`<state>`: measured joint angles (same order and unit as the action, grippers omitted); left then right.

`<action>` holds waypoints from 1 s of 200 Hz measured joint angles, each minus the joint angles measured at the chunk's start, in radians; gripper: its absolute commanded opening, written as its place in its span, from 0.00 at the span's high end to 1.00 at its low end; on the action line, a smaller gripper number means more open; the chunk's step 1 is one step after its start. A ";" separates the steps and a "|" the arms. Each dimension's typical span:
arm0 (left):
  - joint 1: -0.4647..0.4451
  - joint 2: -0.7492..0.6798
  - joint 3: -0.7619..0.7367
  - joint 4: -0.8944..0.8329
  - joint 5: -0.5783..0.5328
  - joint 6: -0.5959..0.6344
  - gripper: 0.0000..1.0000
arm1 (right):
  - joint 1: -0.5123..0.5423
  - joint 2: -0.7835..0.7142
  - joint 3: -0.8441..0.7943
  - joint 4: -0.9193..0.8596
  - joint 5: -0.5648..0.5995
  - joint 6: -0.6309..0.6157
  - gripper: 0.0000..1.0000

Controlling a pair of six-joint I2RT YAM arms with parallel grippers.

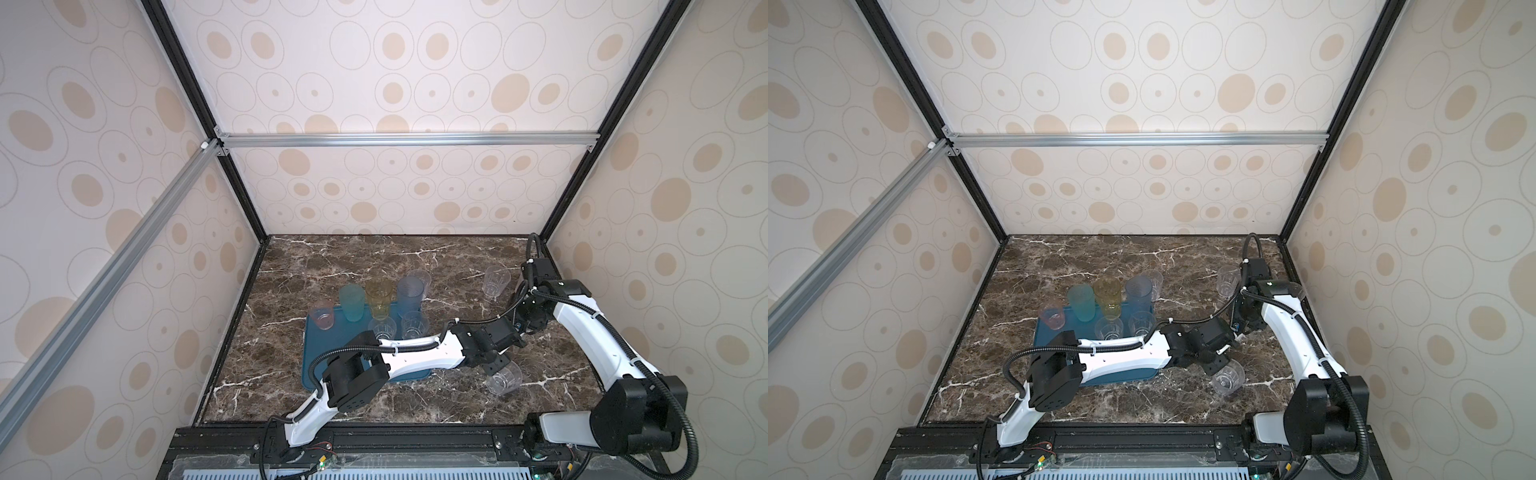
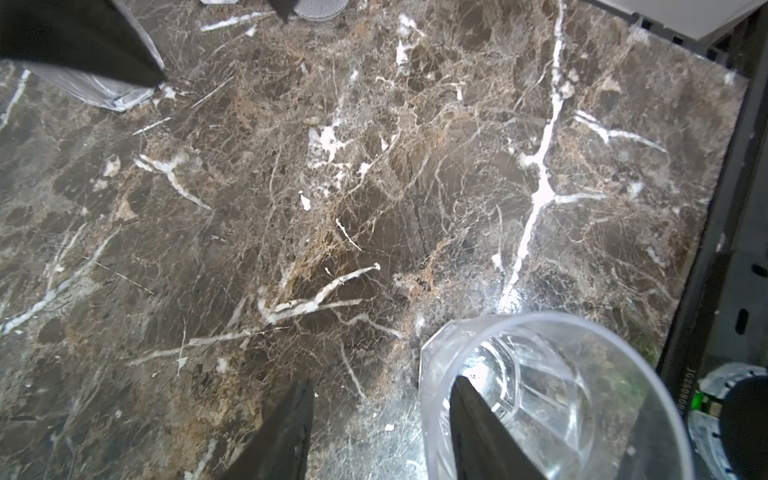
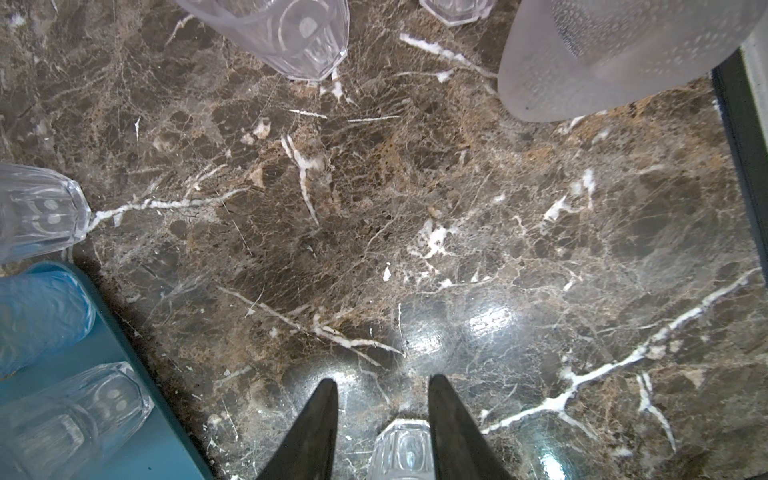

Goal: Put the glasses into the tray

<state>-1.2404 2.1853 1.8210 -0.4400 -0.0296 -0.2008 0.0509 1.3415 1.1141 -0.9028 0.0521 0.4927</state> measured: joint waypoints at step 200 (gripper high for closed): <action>0.010 -0.036 -0.032 -0.061 -0.105 0.017 0.98 | -0.002 0.000 -0.021 0.014 -0.031 -0.001 0.61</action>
<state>-1.2308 2.1494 1.7885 -0.5011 -0.1341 -0.1841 0.0490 1.3415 1.0931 -0.8890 0.0212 0.4919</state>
